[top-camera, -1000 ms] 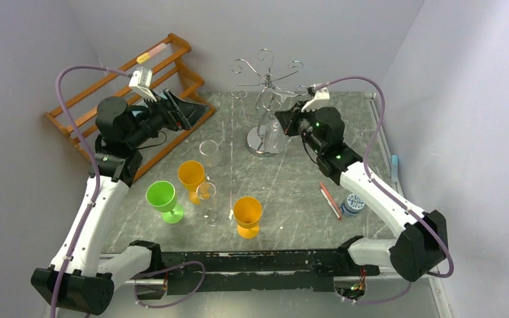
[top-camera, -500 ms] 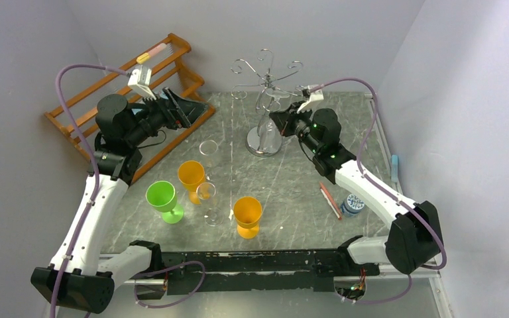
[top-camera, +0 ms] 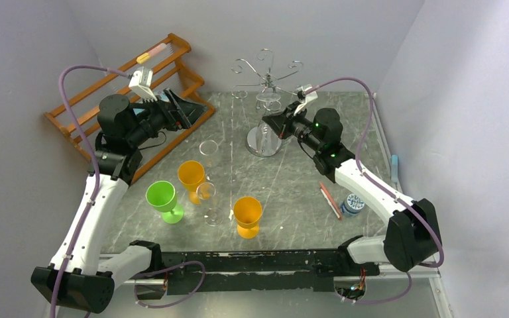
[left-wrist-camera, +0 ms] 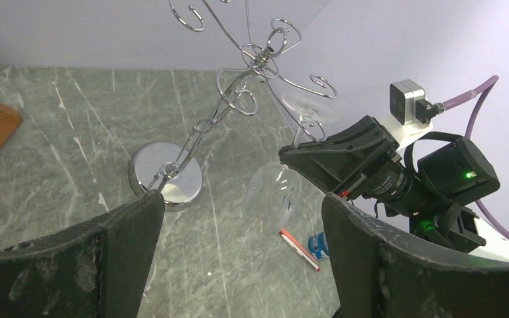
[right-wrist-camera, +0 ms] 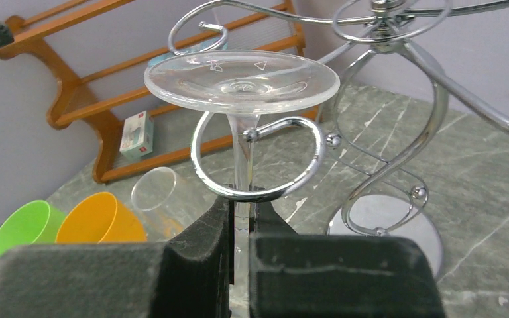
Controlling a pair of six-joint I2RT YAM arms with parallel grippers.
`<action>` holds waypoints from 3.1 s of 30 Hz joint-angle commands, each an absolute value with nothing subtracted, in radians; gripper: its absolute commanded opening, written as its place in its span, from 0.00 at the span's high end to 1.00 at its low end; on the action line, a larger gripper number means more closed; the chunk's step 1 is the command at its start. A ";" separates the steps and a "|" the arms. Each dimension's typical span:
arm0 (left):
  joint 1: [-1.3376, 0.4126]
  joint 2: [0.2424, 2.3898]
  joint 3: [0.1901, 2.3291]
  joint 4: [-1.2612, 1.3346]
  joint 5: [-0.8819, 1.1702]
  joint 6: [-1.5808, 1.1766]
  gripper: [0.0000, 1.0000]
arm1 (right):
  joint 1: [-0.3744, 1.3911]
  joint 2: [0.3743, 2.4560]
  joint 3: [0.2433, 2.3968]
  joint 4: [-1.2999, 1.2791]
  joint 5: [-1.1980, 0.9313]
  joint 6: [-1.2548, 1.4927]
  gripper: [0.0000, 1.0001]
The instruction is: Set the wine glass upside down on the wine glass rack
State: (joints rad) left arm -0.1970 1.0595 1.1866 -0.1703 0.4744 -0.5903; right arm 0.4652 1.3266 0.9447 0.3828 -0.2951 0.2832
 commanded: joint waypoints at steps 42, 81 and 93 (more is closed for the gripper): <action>-0.196 1.067 1.171 -0.211 0.446 -0.570 0.09 | 0.435 1.302 0.849 0.523 -0.214 0.236 0.87; -0.396 1.223 1.232 -0.519 0.176 -0.432 0.24 | 0.436 0.801 0.678 0.004 0.010 0.605 0.41; -0.521 1.356 1.301 -0.619 -0.045 -0.385 0.28 | 0.437 0.818 0.652 -0.186 0.101 0.808 0.44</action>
State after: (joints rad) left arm -0.5060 1.3361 1.2438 -0.5755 0.0555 -0.4145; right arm 0.4397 0.7979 0.6693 -0.1028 0.0803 0.7097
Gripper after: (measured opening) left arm 0.764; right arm 0.587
